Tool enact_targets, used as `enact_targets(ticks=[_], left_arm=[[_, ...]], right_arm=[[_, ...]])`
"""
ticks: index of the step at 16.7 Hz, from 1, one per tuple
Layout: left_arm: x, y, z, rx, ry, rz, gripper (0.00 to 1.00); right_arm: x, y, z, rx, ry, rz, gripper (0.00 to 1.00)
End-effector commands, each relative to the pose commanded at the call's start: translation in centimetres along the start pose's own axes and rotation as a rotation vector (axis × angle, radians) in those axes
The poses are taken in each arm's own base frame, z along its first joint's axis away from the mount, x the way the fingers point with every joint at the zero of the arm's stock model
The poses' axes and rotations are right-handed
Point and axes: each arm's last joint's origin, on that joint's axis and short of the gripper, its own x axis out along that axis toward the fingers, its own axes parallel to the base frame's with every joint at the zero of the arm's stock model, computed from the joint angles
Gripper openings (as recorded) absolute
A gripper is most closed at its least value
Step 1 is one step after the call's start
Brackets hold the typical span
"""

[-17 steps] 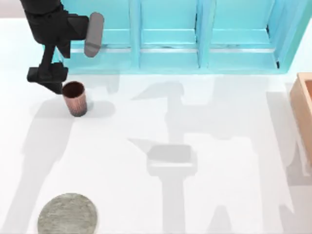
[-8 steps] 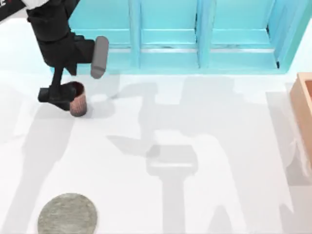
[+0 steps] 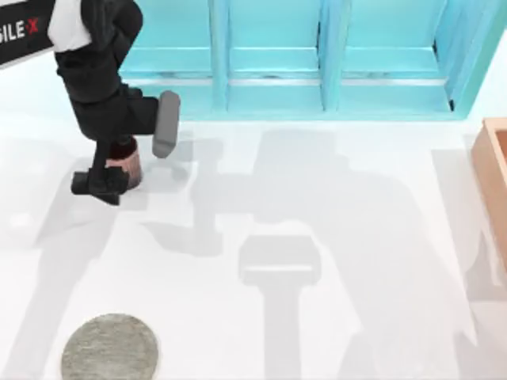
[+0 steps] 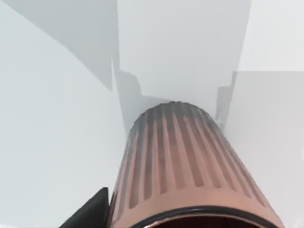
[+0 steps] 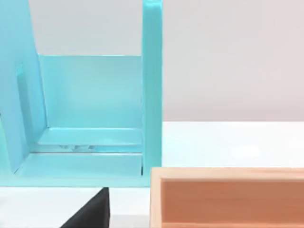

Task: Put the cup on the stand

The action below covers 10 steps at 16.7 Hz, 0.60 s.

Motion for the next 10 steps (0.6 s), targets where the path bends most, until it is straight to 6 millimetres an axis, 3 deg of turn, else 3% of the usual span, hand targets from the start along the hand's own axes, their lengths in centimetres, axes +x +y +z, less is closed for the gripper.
enact_targets(ticks=[1,10], left_arm=[[0.0,0.0,0.0,0.0,0.0,0.0,1.0],[0.0,0.0,0.0,0.0,0.0,0.0,0.32]], right_arm=[[0.0,0.0,0.0,0.0,0.0,0.0,1.0],[0.0,0.0,0.0,0.0,0.0,0.0,1.0]])
